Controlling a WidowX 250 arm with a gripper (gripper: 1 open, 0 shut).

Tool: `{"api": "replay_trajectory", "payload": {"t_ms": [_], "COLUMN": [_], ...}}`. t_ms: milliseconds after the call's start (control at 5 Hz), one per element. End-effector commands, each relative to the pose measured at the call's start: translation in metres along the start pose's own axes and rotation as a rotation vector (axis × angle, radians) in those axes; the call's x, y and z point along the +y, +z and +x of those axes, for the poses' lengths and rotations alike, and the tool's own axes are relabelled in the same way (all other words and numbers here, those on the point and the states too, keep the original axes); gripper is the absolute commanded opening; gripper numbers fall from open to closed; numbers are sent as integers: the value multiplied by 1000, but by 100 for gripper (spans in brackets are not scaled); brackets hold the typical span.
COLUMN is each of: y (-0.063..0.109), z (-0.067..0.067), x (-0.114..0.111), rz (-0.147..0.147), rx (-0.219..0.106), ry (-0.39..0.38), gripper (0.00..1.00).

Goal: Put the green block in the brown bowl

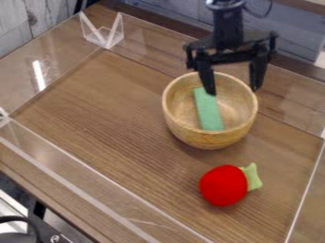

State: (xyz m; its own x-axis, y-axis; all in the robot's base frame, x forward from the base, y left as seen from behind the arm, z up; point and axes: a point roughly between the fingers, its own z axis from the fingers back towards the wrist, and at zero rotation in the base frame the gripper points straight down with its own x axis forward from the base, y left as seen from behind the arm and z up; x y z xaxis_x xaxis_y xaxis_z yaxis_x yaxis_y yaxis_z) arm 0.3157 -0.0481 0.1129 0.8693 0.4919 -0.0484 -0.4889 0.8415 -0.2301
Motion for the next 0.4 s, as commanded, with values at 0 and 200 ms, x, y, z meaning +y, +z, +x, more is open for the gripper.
{"api": "replay_trajectory", "payload": {"t_ms": [0, 200], "y": [43, 63], "z": [2, 0], "x": [-4, 1], "rz": [-74, -103], "rx": [-55, -53], "ry": [-86, -161], "gripper": [100, 100]}}
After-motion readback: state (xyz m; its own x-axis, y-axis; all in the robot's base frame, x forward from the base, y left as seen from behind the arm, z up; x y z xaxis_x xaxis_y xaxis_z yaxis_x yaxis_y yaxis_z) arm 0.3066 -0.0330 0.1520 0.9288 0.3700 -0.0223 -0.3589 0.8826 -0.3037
